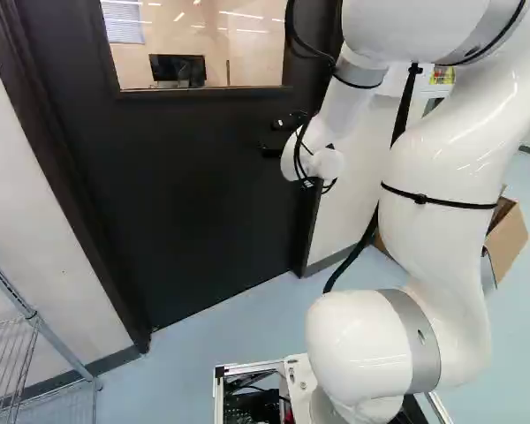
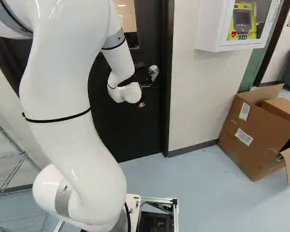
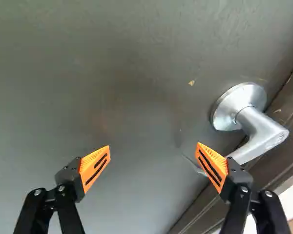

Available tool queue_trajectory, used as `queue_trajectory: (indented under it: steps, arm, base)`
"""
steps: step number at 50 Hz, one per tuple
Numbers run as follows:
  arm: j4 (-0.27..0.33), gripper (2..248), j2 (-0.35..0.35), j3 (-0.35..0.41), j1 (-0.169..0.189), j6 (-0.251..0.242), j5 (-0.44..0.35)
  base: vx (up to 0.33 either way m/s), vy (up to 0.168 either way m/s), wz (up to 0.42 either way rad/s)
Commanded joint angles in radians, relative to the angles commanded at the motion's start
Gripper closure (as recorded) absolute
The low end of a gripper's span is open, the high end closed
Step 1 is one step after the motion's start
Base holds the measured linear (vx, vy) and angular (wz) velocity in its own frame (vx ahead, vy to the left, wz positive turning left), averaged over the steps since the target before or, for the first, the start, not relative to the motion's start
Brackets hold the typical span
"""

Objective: Open the door and move inside

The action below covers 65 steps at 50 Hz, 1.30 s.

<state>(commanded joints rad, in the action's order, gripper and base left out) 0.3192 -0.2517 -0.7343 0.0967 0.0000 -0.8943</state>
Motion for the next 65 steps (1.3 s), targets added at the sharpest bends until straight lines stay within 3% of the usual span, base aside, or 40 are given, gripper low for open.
queue_trajectory:
  steps: [32,48,65]
  arm:
    - [0.000,3,-0.077,-0.010,0.003,0.000,0.000]
    - [0.032,3,-0.145,-0.068,0.031,0.000,0.000]
    - [0.092,3,-0.217,-0.157,0.035,0.000,0.000]
  base:
    - [0.000,0.000,0.000]
    - [0.000,0.000,0.000]
    - [0.000,0.000,0.000]
